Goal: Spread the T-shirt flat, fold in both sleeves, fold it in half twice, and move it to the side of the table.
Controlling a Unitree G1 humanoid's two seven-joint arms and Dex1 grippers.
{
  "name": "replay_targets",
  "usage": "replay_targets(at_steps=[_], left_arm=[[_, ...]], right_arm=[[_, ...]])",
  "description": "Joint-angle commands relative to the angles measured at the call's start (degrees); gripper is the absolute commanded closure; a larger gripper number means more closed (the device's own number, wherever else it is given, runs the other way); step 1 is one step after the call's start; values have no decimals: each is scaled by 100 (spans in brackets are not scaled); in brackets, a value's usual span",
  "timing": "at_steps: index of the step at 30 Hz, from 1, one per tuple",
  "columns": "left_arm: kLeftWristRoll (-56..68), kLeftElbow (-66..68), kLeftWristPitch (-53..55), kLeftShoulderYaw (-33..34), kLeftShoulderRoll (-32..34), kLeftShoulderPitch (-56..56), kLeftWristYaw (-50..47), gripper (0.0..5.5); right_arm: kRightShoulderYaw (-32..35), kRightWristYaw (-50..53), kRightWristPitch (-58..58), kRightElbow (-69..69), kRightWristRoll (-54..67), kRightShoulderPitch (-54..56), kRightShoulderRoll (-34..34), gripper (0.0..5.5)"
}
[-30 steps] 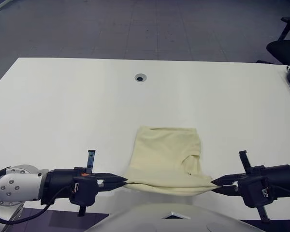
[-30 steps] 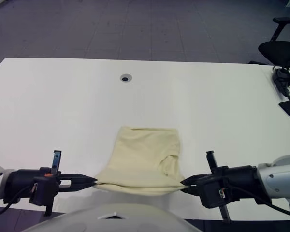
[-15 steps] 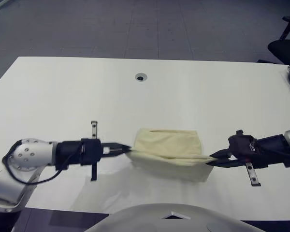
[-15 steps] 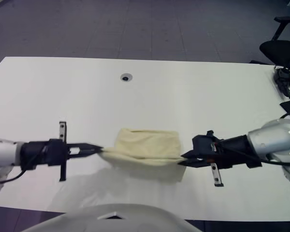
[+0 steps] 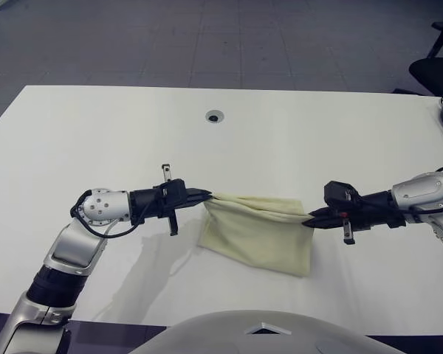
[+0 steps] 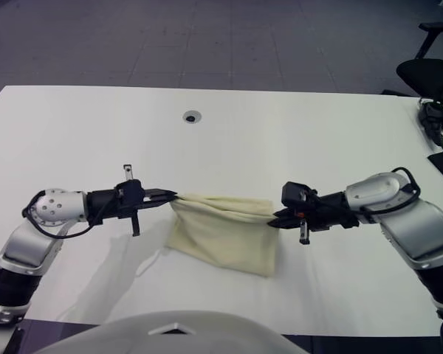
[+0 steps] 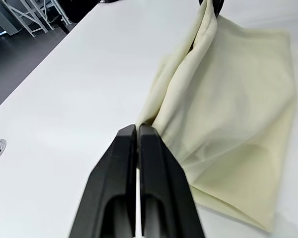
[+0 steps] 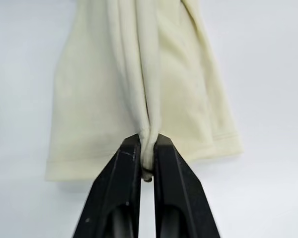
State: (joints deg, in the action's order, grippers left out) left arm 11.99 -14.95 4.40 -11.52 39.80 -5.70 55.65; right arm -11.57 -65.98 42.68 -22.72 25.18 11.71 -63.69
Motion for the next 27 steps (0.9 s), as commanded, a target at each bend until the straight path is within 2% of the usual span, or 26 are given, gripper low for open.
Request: replay_targets(at_steps=[1,15,18,27], left_arm=[[-219,119,23,-119,-81,-101,-65,550],[-398,348,406,-29,-528,-314,-672,550],[-222,194,493,102,-510,-288,-649,550],[-159,175,636,339,-443,-133,-724,550]], right_arm=[[-107,42,117,234,-150,362,172,534],[-193,177,39,452,-483,697,628,534],[-38,132,252,253,-279,851,658,534],[-369,221,195,716,-592,1190,901,534]])
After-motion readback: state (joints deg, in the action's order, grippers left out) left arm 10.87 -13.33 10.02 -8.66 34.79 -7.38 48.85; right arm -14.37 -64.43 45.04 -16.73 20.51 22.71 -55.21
